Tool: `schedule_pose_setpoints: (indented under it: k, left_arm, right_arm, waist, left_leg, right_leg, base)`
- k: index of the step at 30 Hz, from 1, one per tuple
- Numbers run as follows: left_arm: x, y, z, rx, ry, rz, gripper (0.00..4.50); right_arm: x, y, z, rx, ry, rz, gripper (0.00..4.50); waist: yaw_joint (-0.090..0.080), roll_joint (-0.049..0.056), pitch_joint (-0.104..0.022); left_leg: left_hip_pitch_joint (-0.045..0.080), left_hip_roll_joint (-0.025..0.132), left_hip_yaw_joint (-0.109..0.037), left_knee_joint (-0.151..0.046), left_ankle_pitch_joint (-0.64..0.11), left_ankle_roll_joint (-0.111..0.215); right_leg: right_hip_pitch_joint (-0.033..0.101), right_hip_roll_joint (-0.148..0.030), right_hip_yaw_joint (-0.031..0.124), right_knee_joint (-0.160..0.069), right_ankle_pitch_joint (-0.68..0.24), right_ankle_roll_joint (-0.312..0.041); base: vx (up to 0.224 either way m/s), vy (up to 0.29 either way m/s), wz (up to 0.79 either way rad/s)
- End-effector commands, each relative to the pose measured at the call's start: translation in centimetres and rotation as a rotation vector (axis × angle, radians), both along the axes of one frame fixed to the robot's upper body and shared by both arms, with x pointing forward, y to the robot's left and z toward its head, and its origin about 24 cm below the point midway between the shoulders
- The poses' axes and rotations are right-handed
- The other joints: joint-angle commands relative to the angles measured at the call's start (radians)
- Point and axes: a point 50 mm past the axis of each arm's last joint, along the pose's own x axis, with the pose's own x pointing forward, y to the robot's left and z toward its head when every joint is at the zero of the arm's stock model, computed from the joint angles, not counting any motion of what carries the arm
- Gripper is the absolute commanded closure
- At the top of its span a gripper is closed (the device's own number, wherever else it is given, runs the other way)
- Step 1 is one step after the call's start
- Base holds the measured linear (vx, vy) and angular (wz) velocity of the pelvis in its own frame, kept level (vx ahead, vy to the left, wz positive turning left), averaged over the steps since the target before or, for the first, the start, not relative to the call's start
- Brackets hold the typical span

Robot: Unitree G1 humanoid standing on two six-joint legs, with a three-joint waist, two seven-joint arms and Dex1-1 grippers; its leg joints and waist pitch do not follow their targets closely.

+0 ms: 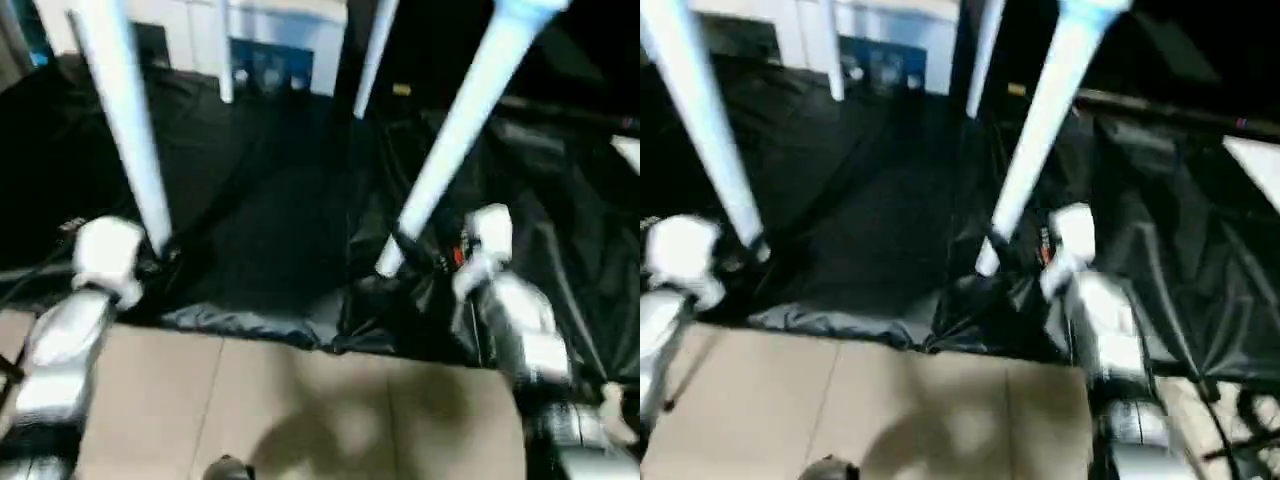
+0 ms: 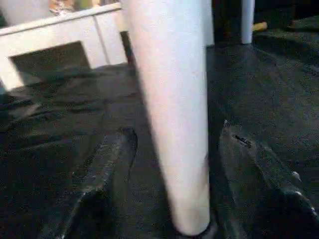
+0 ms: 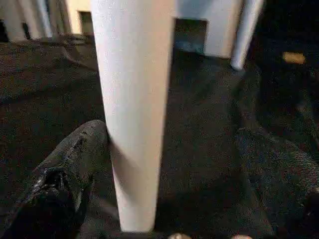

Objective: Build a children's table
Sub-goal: Flip table

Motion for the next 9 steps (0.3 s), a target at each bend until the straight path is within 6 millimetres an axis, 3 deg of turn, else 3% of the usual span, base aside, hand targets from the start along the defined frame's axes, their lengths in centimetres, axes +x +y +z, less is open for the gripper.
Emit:
schedule_pose_setpoints:
  k: [1,3,5,9]
  left_arm:
    - [-1.1,-0.6,-0.1,-0.030,-0.020,-0.004,1.46]
    - [-2.2,-0.7,-1.0,-0.066,0.024,0.036,1.46]
    - [-3.0,-1.1,-1.8,-0.072,0.064,0.050,1.46]
    - [-5.2,-2.2,-2.7,0.003,0.112,0.113,1.46]
  right_arm:
    - [-0.9,0.0,-0.2,-0.015,-0.025,-0.011,0.00]
    - [-2.0,0.0,-0.8,-0.017,-0.014,-0.024,0.00]
    - [-3.1,0.0,-1.2,-0.011,-0.010,-0.044,0.00]
    - [-5.0,-0.2,-0.9,-0.025,-0.015,-0.115,0.00]
  waist:
    - [0.002,0.030,-0.067]
    - [-0.001,0.033,-0.060]
    - [-0.002,0.028,-0.053]
    - [-0.001,0.025,-0.041]
  left_leg:
    - [0.036,0.048,-0.028,-0.078,-0.294,-0.021]
    - [0.041,0.050,-0.027,-0.084,-0.347,-0.022]
    - [0.041,0.048,-0.027,-0.087,-0.394,-0.028]
    - [0.044,0.053,-0.036,-0.098,-0.468,-0.049]
  right_leg:
    - [0.034,-0.078,0.049,-0.066,0.003,-0.204]
    - [0.027,-0.074,0.052,-0.078,-0.096,-0.191]
    - [0.021,-0.073,0.054,-0.090,-0.203,-0.172]
    - [0.012,-0.077,0.058,-0.109,-0.359,-0.110]
  base:
    - [0.000,0.000,0.00]
    - [0.000,0.000,0.00]
    - [0.000,0.000,0.00]
    - [0.000,0.000,0.00]
